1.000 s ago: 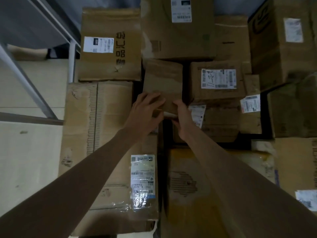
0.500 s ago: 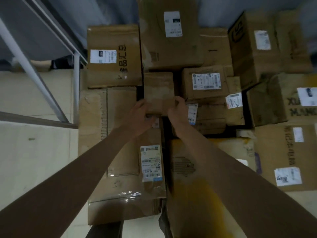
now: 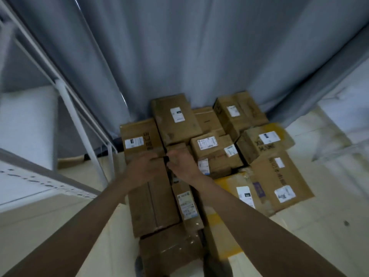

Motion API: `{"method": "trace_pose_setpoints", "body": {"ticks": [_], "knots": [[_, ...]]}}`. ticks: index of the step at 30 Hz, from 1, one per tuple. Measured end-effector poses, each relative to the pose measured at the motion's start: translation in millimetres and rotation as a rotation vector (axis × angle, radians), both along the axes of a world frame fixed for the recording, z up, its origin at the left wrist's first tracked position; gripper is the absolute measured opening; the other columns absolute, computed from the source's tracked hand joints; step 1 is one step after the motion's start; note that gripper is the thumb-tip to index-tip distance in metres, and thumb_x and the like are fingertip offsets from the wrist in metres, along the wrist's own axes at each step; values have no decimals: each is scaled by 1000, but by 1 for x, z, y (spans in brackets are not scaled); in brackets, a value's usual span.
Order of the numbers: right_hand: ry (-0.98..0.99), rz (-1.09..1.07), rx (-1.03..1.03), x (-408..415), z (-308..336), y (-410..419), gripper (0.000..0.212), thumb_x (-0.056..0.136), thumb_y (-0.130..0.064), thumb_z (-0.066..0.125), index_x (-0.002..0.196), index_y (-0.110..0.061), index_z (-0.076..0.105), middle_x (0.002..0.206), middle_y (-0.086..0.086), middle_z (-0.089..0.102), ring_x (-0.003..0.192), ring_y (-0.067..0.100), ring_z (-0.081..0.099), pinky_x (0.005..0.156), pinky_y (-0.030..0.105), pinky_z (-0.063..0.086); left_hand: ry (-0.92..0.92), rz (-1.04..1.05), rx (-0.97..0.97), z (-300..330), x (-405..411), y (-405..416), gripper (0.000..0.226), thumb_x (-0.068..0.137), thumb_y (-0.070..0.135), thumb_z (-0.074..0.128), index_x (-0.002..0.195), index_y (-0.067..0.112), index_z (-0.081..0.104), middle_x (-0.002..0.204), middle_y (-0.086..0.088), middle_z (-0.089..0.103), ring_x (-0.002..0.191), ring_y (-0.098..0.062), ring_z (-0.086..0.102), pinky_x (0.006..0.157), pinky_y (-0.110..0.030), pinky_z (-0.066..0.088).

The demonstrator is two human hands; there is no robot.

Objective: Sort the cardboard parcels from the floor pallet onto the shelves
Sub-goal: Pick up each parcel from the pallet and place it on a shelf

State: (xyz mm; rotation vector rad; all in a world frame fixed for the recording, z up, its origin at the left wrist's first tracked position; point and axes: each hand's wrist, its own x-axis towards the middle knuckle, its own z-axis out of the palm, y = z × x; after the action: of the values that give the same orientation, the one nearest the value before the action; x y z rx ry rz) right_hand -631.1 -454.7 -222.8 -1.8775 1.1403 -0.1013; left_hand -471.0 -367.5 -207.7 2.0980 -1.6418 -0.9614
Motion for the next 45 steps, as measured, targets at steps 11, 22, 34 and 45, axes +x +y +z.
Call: {"method": "trace_pose_setpoints", "body": {"ticks": [11, 22, 34, 45], "knots": [[-53, 246, -315, 34, 224, 50, 55, 87, -21, 76, 137, -12, 55, 131, 13, 61, 118, 25, 57, 75, 6, 30, -36, 92, -144, 211, 31, 86, 31, 92, 16, 71, 120, 2, 68, 121, -15, 67, 113, -27, 64, 91, -19, 44], [-289, 502, -394, 92, 357, 141, 62, 82, -19, 81, 136, -20, 52, 113, 1, 46, 95, 15, 50, 77, 28, 43, -375, 311, -262, 354, 55, 223, 55, 94, 35, 67, 145, 23, 49, 145, -4, 47, 134, -21, 45, 107, -26, 33], [-461, 706, -485, 185, 445, 270, 58, 83, -25, 79, 135, -27, 52, 119, 1, 54, 95, 14, 56, 77, 24, 44, -533, 572, -384, 444, 119, 372, 52, 92, 38, 69, 140, 27, 54, 143, 1, 49, 133, -17, 46, 110, -34, 39], [-545, 605, -521, 320, 477, 362, 44, 89, -27, 70, 128, -34, 49, 117, -1, 52, 98, 17, 60, 84, 36, 58, -581, 581, -449, 483, 240, 477, 45, 93, 36, 69, 136, 30, 57, 136, 4, 53, 125, -13, 49, 99, -25, 37]]}}
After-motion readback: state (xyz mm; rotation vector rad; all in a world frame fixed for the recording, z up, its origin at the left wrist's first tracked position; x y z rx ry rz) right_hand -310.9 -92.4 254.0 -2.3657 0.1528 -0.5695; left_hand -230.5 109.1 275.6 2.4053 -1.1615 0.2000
